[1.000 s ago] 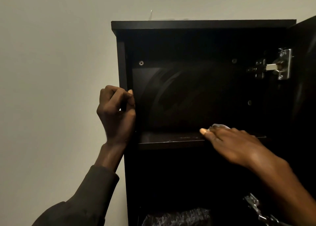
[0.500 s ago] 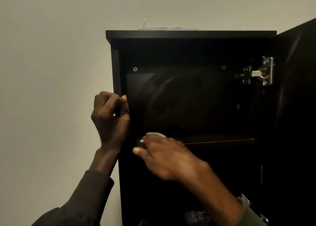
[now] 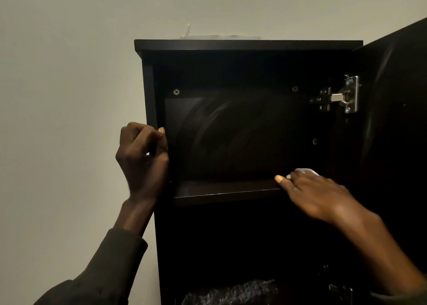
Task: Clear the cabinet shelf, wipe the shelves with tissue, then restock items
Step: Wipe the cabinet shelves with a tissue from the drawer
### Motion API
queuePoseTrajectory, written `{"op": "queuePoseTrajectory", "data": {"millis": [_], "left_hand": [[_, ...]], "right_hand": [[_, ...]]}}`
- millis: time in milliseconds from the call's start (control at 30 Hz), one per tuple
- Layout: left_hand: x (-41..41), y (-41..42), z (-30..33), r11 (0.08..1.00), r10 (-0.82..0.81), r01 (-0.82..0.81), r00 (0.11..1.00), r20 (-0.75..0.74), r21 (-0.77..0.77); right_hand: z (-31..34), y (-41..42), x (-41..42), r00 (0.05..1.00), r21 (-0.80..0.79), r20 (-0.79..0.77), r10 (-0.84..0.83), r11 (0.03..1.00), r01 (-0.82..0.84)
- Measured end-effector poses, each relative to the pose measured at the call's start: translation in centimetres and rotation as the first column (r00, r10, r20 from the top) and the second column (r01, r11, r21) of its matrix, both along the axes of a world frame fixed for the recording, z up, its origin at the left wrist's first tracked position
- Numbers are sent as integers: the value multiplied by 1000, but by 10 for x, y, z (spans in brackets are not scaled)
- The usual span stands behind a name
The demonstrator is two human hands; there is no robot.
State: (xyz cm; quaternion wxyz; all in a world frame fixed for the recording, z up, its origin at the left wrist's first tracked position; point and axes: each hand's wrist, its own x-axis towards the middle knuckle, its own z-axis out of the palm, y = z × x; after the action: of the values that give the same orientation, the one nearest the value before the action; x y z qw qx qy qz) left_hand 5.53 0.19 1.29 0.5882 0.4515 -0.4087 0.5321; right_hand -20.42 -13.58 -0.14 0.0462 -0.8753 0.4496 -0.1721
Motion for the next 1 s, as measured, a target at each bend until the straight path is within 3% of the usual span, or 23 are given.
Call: {"op": "queuePoseTrajectory", "data": {"millis": [267, 433, 533, 633, 700, 800, 900, 1000], "left_hand": [[-1, 0, 1, 1000, 8, -8, 1000, -4, -1], [-2, 1, 0, 1000, 24, -24, 1000, 1, -9], [0, 1, -1, 999, 40, -40, 999, 0, 4], [-1, 1, 0, 999, 42, -42, 999, 19, 13], [-3, 3, 0, 999, 42, -42, 999, 26, 7], [-6, 3, 1, 999, 44, -44, 999, 27, -8], [-5, 2, 1, 998, 56, -56, 998, 32, -13], [-6, 0, 0, 998, 56, -56, 998, 22, -21]], "right_hand": [[5, -9, 6, 998, 40, -48, -36, 998, 38], [2, 29, 57, 951, -47, -122, 283, 956, -290], [-11, 68, 83, 862, -179, -12, 507, 847, -500], [-8, 77, 86, 808, -99, 45, 587, 808, -581], [0, 66, 75, 862, -37, 7, 507, 862, -506], [2, 29, 50, 975, -33, -61, 215, 975, -218], [-3, -6, 24, 992, -85, -124, -16, 996, 6], [-3, -22, 10, 995, -18, -81, -55, 998, 54]]}}
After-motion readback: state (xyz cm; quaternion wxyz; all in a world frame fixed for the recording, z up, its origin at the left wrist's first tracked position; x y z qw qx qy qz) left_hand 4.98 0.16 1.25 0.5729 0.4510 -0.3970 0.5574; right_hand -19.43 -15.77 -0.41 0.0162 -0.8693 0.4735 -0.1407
